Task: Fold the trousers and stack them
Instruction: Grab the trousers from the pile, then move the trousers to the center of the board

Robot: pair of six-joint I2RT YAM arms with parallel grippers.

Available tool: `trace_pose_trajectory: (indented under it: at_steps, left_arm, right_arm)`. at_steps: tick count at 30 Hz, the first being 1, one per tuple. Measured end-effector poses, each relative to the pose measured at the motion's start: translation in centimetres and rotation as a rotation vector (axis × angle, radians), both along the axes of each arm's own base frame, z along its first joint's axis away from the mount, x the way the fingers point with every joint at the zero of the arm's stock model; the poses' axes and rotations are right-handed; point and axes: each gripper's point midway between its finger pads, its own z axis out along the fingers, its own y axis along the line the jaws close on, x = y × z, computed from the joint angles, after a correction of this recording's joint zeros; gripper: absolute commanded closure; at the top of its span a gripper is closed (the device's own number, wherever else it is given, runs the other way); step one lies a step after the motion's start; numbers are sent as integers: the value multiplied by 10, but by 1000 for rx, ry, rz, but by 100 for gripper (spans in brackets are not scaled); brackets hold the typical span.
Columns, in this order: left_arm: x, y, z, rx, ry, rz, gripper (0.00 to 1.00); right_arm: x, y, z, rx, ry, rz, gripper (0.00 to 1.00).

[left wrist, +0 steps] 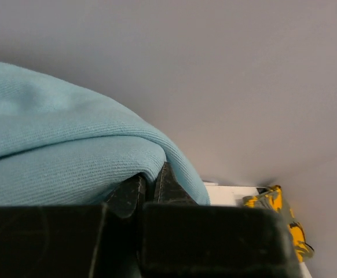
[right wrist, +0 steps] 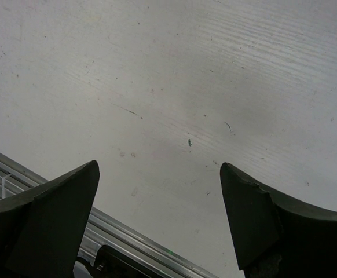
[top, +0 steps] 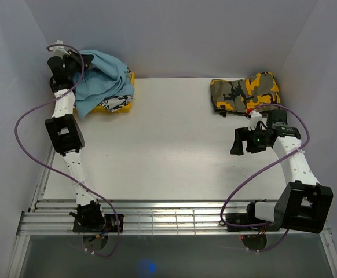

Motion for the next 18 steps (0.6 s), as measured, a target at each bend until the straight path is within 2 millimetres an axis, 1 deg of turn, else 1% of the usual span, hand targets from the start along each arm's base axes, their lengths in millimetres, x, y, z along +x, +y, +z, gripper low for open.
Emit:
trace_pose_trajectory:
  at_steps: [3, 6, 8, 10, 11, 13, 14, 16, 18]
  left_arm:
    - [-13, -11, 40, -9, -43, -44, 100]
    - [-37, -23, 97, -11, -106, -86, 100]
    - [-59, -32, 137, -6, -152, -110, 100]
    - [-87, -44, 183, 1, -208, -136, 100]
    - [-105, -50, 207, 6, -240, -153, 100]
    - [-137, -64, 248, 18, -300, -189, 100]
    - [-153, -70, 267, 24, -330, -206, 100]
    - [-185, -84, 300, 32, -382, -249, 100]
    - [-227, -104, 336, 50, -451, -313, 100]
  right_arm:
    - [0, 0, 2, 1, -6, 1, 10]
    - [-1, 1, 8, 4, -30, 4, 10]
    - [-1, 3, 13, 11, -51, 9, 10]
    - [-1, 5, 21, 16, -77, 14, 10]
    - [0, 5, 26, 17, -94, 15, 10]
    - [2, 6, 35, 21, -125, 21, 10]
    - [3, 7, 39, 24, -140, 24, 10]
    - [5, 9, 47, 31, -167, 33, 10]
    - [5, 12, 55, 43, -192, 48, 10]
